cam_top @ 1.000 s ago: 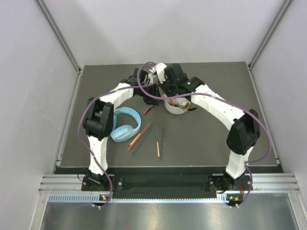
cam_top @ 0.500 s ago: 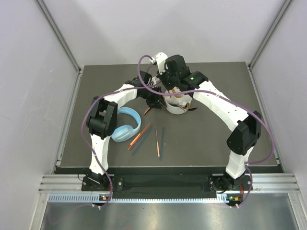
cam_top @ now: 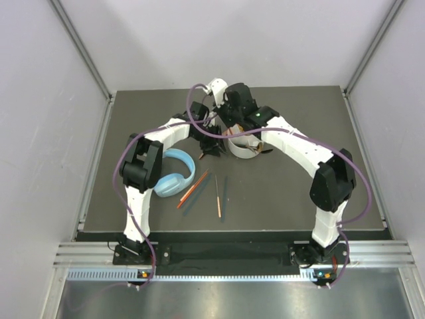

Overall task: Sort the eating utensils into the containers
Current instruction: Place the chopstick in the container.

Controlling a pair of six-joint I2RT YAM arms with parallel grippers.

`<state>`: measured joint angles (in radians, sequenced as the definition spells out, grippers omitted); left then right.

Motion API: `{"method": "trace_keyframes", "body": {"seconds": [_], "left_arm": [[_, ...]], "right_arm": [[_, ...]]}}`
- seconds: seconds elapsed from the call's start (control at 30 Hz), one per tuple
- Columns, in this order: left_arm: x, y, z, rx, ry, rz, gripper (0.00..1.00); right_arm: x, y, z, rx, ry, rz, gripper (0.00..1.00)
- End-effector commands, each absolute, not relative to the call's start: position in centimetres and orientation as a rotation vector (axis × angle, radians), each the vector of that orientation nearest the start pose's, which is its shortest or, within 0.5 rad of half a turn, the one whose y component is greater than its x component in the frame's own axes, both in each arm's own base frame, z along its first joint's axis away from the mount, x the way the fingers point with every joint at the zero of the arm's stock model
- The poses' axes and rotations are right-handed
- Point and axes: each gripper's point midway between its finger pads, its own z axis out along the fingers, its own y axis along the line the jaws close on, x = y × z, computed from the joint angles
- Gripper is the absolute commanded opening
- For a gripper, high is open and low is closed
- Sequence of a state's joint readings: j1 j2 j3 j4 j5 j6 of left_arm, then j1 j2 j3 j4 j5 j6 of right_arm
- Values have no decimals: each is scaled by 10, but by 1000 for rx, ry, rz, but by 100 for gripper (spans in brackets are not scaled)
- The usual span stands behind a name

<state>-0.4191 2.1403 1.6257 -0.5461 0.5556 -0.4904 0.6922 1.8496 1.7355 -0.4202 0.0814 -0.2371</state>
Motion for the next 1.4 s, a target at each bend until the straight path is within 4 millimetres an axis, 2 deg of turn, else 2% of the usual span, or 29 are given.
{"method": "trace_keyframes", "body": {"seconds": [0.0, 0.1, 0.27, 0.47, 0.73, 0.87, 0.9, 0.97, 1.03, 1.07, 1.13, 1.2, 1.37], "left_arm": [[390, -291, 89, 191, 2689, -999, 46], [390, -288, 90, 191, 2688, -992, 46], [390, -283, 88, 182, 2697, -977, 45], [395, -280, 89, 162, 2692, -973, 45], [403, -274, 93, 149, 2676, -971, 45], [404, -270, 92, 138, 2679, -961, 45], [405, -269, 92, 133, 2678, -960, 45], [405, -267, 92, 129, 2679, -959, 45], [406, -265, 92, 123, 2679, -954, 45], [406, -265, 92, 122, 2681, -952, 45], [406, -264, 93, 117, 2679, -948, 45], [408, -262, 93, 111, 2677, -945, 45], [411, -262, 93, 99, 2670, -953, 45]], "right_arm": [[436, 349, 236, -914, 1805, 240, 0], [441, 352, 233, -910, 1787, 241, 0], [445, 352, 217, -920, 1820, 219, 0], [448, 338, 199, -893, 1870, 185, 0], [436, 320, 167, -893, 1960, 153, 0], [434, 315, 162, -872, 1978, 143, 20], [435, 314, 162, -866, 1978, 137, 22], [437, 315, 166, -860, 1974, 137, 30], [438, 314, 172, -851, 1968, 138, 33], [438, 316, 182, -843, 1949, 149, 38], [437, 316, 194, -836, 1933, 157, 39], [436, 316, 214, -820, 1900, 169, 45], [427, 312, 257, -798, 1847, 197, 49]]}}
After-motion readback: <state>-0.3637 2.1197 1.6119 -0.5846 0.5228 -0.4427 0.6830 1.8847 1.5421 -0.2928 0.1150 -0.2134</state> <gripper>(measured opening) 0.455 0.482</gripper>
